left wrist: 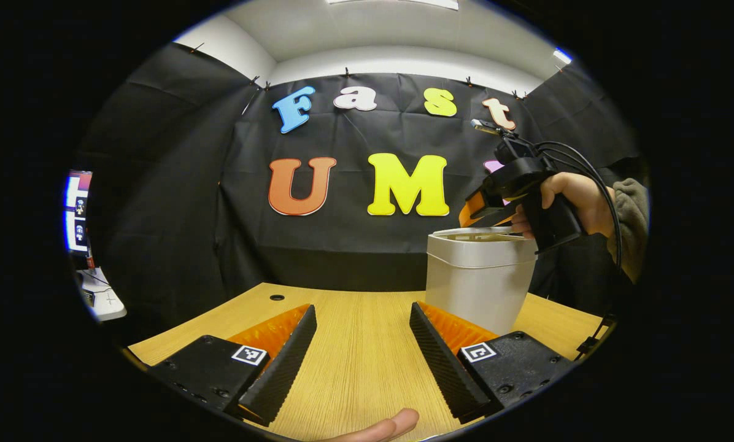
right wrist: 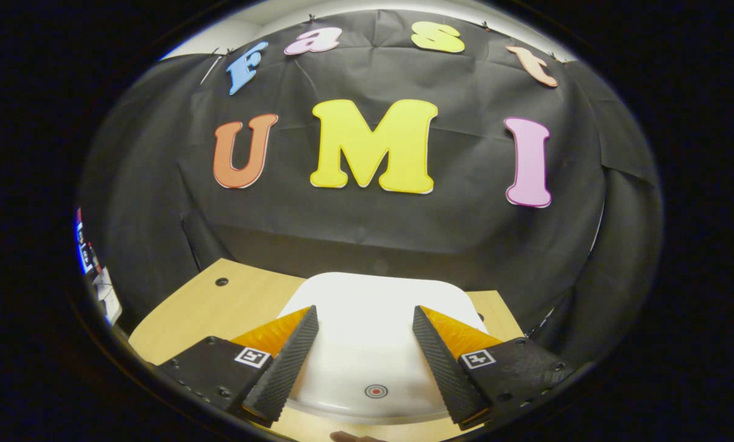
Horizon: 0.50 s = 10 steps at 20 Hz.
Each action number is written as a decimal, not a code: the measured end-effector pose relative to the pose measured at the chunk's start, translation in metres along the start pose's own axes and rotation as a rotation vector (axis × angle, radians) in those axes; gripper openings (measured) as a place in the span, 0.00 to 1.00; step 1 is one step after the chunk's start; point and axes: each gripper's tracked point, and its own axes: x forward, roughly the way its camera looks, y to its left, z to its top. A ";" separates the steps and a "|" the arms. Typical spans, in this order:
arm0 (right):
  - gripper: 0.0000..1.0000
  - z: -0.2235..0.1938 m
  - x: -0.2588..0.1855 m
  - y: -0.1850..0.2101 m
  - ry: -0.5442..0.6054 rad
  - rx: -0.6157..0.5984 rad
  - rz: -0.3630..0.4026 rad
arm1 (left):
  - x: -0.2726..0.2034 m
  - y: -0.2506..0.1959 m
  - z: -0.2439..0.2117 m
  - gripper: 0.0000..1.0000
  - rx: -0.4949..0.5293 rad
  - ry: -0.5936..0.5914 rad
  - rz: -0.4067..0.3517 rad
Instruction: Press the lid of the desktop garbage bin to open it, pick up the crumpled paper on the desktop and throw it into the bin, then pick up the pop can on the desktop and drop it into the bin, and finally close the garbage bin lid.
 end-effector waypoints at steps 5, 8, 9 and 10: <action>0.97 -0.016 -0.022 -0.011 -0.010 0.043 0.013 | -0.002 -0.001 0.002 0.99 -0.002 -0.006 -0.004; 0.97 -0.022 -0.032 -0.014 -0.015 0.038 0.006 | -0.003 -0.002 0.004 0.99 0.003 -0.011 -0.003; 0.96 -0.023 -0.034 -0.015 -0.020 0.045 0.004 | -0.003 -0.002 0.004 0.99 0.004 -0.011 -0.005; 0.96 -0.024 -0.037 -0.014 -0.032 0.046 0.004 | -0.004 -0.003 0.005 0.99 0.006 -0.014 -0.006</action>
